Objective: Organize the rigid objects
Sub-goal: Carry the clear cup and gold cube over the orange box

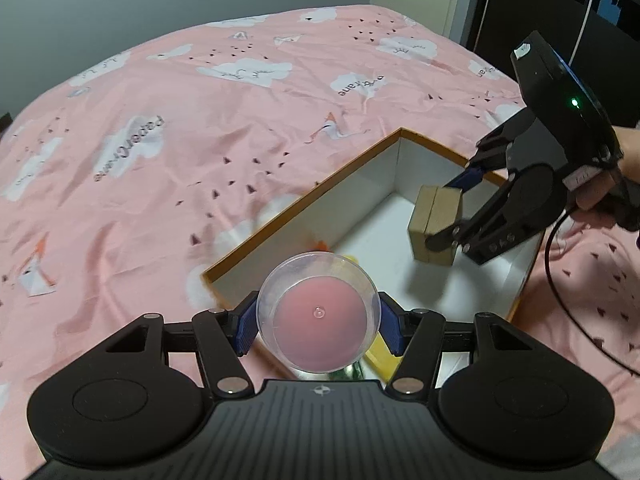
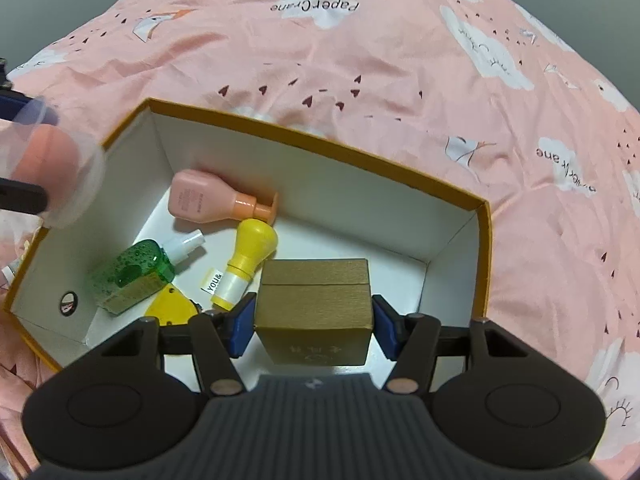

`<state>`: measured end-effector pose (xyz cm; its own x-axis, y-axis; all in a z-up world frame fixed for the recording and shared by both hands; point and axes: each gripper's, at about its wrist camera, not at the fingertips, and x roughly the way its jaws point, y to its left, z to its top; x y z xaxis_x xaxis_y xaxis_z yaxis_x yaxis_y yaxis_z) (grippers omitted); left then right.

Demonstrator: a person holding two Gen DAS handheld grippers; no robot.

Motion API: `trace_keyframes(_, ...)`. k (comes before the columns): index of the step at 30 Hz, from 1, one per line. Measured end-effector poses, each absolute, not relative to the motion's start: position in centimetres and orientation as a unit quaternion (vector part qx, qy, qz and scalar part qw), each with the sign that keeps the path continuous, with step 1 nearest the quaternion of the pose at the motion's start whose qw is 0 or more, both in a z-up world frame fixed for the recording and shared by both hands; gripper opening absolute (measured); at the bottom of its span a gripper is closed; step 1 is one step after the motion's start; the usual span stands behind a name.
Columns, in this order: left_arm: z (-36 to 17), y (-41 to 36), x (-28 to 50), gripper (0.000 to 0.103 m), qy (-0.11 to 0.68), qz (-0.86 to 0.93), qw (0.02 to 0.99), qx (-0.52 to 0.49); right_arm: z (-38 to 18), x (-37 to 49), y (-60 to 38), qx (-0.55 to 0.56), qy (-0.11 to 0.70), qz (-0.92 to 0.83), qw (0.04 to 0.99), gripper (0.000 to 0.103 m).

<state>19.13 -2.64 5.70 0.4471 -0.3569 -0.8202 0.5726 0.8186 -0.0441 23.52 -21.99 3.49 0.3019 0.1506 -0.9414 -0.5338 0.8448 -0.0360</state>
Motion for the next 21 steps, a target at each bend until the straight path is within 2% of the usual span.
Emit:
trace_keyframes(16, -0.2, -8.4, 20.7, 0.068, 0.488, -0.337, 0.801, 0.076, 0.7, 23.5, -23.9, -0.143, 0.624, 0.243, 0.729, 0.059)
trace_keyframes(21, -2.0, -9.5, 20.3, 0.068, 0.510, -0.351, 0.783, 0.063, 0.4, 23.2, -24.1, -0.168, 0.640, 0.242, 0.709, 0.059)
